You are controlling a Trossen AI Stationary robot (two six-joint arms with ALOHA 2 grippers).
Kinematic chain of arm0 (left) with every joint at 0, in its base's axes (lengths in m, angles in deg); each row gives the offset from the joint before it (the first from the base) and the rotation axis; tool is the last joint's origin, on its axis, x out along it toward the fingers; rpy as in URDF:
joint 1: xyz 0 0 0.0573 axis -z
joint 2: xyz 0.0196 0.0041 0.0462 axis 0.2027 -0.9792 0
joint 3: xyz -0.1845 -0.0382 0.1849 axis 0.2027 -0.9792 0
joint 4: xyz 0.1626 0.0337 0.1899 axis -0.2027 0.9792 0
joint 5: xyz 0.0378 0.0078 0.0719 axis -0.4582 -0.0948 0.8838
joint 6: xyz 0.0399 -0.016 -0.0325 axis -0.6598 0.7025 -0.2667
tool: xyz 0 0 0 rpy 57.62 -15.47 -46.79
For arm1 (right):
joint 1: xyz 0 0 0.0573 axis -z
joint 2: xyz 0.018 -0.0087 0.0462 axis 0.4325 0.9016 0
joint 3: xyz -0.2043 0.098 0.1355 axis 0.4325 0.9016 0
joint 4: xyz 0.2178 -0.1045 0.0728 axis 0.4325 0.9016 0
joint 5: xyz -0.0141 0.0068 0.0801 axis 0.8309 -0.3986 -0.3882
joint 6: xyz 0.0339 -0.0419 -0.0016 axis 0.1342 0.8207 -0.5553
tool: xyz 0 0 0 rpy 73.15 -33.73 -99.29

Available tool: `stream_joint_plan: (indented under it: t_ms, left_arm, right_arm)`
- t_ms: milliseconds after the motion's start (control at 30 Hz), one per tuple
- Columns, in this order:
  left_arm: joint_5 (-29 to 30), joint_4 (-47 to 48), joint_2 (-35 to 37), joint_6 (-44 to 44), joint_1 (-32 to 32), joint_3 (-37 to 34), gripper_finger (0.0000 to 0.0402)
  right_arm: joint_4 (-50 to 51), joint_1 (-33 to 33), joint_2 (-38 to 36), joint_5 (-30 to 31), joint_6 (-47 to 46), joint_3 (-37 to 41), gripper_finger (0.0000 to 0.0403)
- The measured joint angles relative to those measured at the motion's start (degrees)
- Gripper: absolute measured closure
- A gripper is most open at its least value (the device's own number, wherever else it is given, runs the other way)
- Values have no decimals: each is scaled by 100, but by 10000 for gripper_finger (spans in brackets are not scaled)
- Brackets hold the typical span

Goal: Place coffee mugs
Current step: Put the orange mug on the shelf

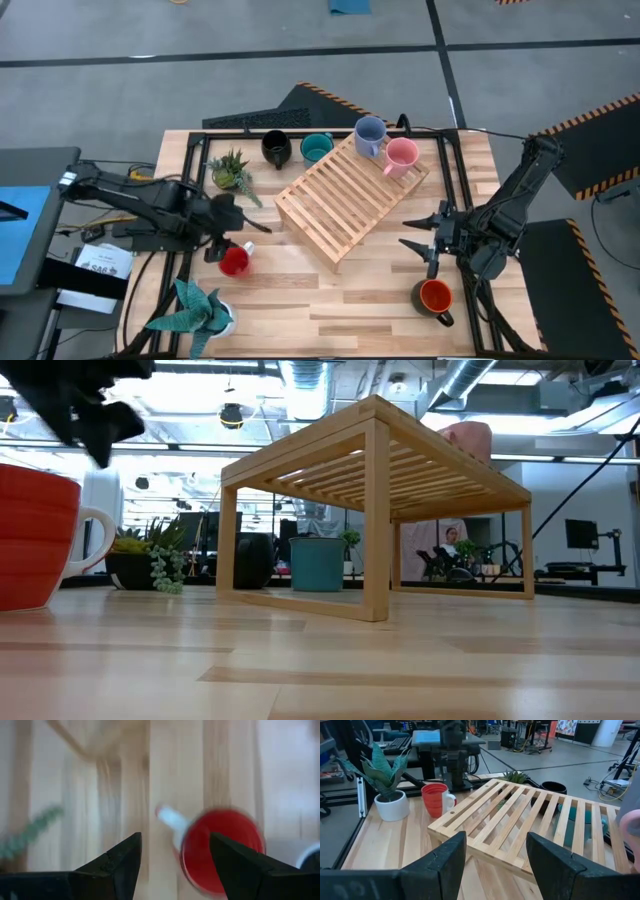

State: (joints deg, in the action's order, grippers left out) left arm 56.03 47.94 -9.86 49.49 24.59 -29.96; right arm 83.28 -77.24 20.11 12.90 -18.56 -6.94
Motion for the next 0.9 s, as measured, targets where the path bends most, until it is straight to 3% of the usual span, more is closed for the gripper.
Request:
stream_joint_plan:
  t_ms: [367,900]
  left_arm:
    - [-31,298,-1292,522,751,79,184]
    - [-180,328,-2687,1320,822,79,184]
  right_arm:
    - [11,0,0,0,1,0,168]
    - [8,0,0,0,0,0,168]
